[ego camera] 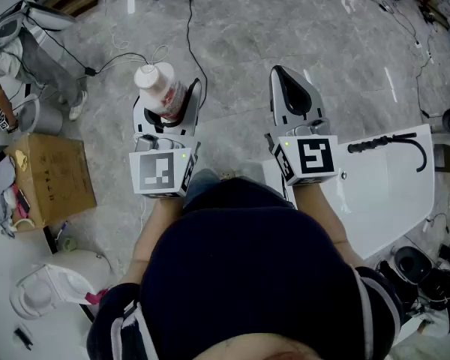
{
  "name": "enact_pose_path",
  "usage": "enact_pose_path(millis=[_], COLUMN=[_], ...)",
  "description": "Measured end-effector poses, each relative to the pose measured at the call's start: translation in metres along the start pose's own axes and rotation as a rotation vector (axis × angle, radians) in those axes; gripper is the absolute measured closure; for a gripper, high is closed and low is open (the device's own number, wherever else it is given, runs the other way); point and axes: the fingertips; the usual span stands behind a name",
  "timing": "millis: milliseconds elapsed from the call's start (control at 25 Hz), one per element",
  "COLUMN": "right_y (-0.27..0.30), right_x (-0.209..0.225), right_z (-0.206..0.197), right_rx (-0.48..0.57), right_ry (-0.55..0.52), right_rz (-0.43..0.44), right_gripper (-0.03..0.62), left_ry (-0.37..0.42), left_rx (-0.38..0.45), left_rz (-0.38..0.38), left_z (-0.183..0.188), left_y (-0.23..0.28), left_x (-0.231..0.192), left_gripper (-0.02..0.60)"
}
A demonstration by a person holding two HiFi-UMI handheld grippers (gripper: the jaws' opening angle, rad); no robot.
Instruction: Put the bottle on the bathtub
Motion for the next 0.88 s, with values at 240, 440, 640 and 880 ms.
enact_pose_path(millis=[240,440,640,880], right_y=[0.011,0.021,0.043,0.07], right_x=[0.022,0.051,0.107,0.196], right_z=[-0.009,-0.018,-0.041,-0.051], right_rx=[0.014,0.033,0.002,-0.028], right_ry=[0.002,-0.01,-0.006,-0.025], right_rz=[-0.028,-0.098,-0.231,-0.468], right_gripper=[0.568,0.566,0.566,0.566], left_ry=[0.0,-0.017,-0.034,-0.058], left_rx=[-0.003,-0.017,0.017,0.048], left_rz=[-0.025,-0.093,-0.245,-0.525], left_z=[-0.01,-0.023,-0.037,-0.041], left_y=[0.027,0.066,0.139,0.257], left_x=[0.006,0.014,0.03,0.069], left_gripper=[0.348,0.348,0.348,0.348])
Point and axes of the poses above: the fingertips, and each gripper's own axes: y forward along the fingers, x to its right, z out of its top, and after that the axes turned 7 degrees about x, right-handed
